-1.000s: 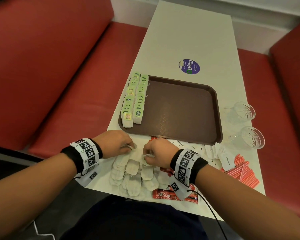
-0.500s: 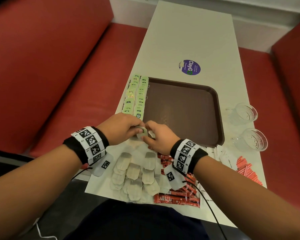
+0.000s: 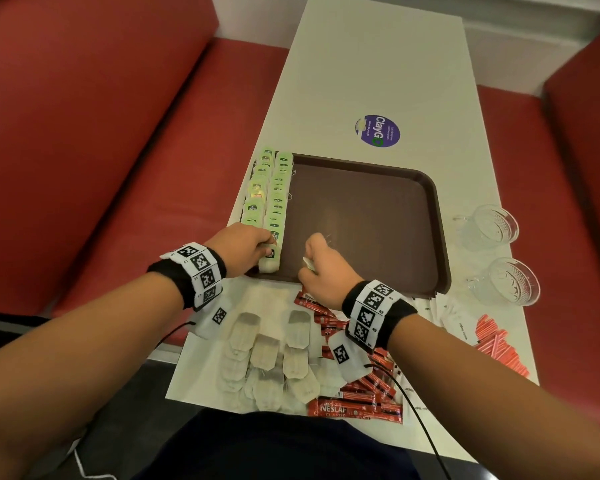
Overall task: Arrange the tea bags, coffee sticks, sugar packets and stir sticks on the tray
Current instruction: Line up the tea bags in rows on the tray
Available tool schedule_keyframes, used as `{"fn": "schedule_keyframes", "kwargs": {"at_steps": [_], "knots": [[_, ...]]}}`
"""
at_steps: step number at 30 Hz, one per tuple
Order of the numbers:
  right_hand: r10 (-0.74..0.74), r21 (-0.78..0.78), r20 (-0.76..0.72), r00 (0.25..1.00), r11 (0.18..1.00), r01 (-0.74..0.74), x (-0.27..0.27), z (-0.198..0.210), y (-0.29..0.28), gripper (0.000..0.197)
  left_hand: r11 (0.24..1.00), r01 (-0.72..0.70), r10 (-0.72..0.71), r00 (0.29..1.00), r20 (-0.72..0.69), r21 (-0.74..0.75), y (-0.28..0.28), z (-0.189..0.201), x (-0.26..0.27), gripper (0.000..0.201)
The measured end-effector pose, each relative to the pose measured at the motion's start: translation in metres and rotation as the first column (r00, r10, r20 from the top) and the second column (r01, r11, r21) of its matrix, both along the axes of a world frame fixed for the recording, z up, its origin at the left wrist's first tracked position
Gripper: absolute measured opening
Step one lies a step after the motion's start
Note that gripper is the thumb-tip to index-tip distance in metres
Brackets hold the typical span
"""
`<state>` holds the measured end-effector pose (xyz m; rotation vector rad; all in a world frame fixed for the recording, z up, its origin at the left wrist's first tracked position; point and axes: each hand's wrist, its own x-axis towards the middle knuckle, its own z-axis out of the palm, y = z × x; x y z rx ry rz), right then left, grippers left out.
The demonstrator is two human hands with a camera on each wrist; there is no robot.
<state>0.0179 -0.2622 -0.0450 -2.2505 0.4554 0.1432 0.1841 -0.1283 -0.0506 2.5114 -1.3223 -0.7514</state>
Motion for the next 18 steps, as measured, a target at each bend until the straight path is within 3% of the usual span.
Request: {"fn": "schedule_keyframes", "kwargs": {"at_steps": [7,13,18], "knots": [[-0.011,0.002,0.004,1.000,1.000,0.011,0.001,0.000,-0.005,0.022,0.989,-0.065,0.085,0.986,0.147,-0.135,-0.017,-0.003,0.004,0.027],[-0.072,0.016,-0.015,0.997,0.997,0.072,0.003,0.000,-0.013,0.009,0.988,0.144,-0.154,0.962,0.225,0.058,-0.015,-0.012,-0.008,0.036],[-0.102,0.011,-0.012,0.995,0.995,0.102,0.005,-0.001,-0.018,0.005,0.990,0.131,-0.138,0.951,0.275,0.043,-0.020,-0.010,0.001,0.035]]}}
